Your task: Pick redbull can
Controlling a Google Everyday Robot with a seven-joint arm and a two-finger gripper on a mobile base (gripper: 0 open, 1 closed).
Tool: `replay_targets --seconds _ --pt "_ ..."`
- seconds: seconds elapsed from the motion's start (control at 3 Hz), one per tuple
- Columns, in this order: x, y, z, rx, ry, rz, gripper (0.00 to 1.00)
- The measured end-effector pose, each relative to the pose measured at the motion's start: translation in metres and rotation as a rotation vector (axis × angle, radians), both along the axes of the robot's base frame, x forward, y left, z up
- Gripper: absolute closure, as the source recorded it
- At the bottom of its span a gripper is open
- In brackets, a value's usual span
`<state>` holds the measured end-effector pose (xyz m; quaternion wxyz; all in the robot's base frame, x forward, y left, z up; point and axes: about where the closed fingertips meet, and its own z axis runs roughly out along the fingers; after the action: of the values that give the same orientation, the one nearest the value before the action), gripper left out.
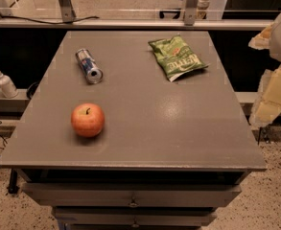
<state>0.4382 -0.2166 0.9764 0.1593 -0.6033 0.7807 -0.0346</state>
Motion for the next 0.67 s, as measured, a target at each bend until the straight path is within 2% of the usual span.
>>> replay_targets --seconds 0.33,0.67 --pt "0.0 0.0 0.0 0.0 0.0 0.0 0.0" --pt "0.012 0.013 0.001 0.046 -0.017 0.033 0.0"
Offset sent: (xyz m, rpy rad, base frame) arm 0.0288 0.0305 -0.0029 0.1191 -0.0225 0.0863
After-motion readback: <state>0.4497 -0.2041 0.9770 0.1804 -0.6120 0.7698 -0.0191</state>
